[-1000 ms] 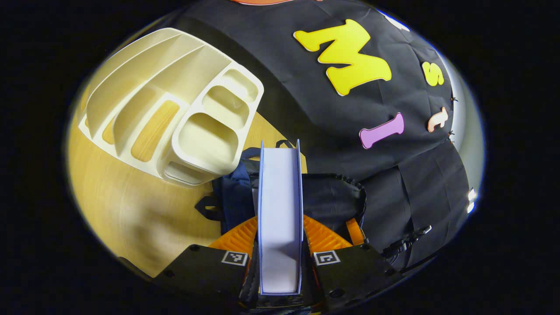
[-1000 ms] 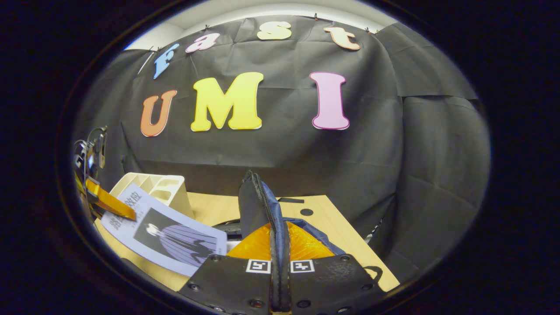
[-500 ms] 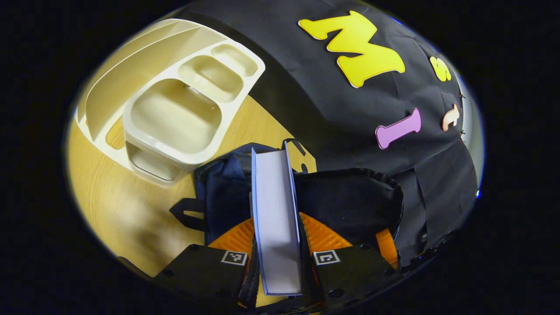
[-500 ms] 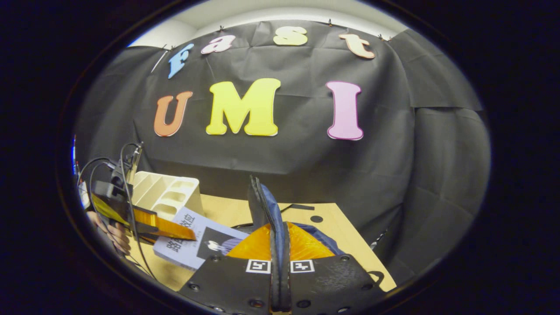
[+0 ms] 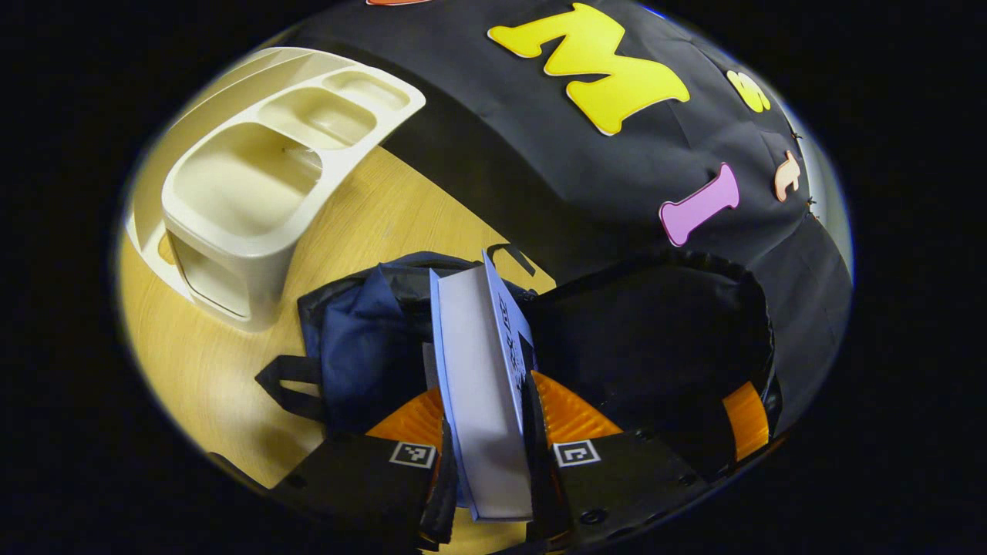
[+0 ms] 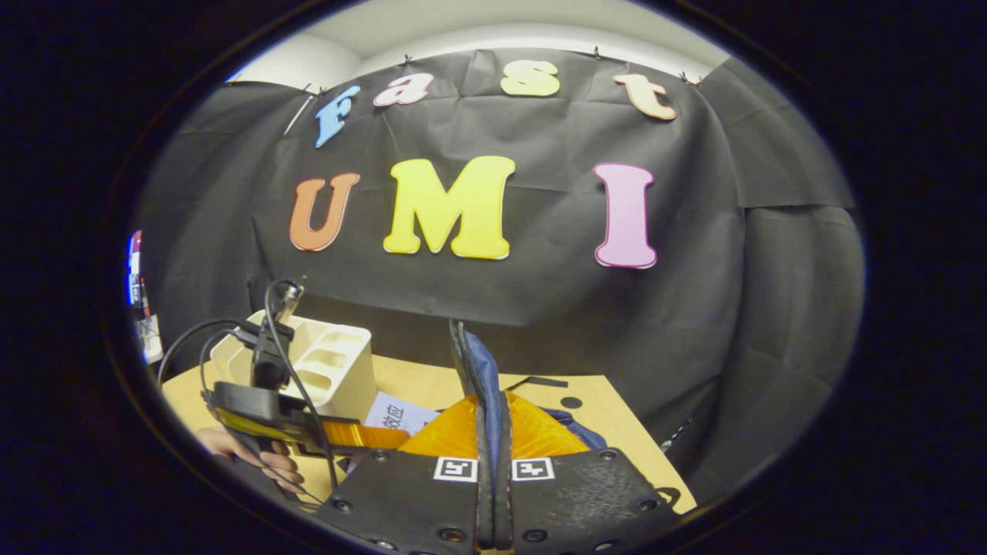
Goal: Open the schoolbag, grab two books from the bookshelf and put them into the schoolbag.
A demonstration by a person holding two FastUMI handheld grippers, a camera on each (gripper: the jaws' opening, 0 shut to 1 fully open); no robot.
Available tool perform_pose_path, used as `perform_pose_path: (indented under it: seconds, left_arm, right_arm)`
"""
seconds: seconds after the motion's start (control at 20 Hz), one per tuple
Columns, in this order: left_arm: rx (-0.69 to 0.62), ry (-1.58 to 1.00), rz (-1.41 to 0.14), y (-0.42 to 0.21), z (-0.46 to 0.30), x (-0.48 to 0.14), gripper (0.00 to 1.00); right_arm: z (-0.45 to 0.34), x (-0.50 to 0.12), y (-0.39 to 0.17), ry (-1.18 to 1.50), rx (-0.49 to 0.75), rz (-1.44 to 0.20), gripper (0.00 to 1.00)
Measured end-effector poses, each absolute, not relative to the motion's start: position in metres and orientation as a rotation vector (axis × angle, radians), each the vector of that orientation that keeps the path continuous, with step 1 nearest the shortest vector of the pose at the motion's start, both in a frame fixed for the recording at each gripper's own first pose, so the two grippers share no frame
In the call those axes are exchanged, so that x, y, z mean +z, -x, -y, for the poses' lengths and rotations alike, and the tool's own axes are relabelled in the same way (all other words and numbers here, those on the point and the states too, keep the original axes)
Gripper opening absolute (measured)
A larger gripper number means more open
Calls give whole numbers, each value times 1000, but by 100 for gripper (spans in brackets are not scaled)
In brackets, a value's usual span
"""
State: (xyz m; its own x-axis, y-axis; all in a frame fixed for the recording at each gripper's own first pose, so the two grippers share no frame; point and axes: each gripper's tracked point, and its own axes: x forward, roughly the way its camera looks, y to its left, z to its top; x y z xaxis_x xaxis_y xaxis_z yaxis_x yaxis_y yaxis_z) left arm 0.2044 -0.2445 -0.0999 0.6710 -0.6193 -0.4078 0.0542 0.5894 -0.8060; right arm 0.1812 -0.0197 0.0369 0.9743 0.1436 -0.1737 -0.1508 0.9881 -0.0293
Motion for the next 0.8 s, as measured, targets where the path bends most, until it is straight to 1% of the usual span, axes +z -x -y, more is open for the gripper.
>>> perform_pose_path:
  seconds: [0.25, 0.65, 0.75, 0.8]
  left_arm:
    - [-439, 884, -732, -207, 270, -103, 41]
    - [-498, 999, -755, -215, 327, -129, 41]
    - [-481, 1020, -756, -218, 331, -140, 43]
    - [-474, 1039, -753, -218, 329, -143, 46]
  right_arm:
    - [22, 39, -183, 31, 154, -169, 2]
    - [18, 35, -179, 20, 187, -173, 2]
    - [22, 31, -179, 18, 183, -175, 2]
    - [26, 28, -180, 22, 175, -179, 2]
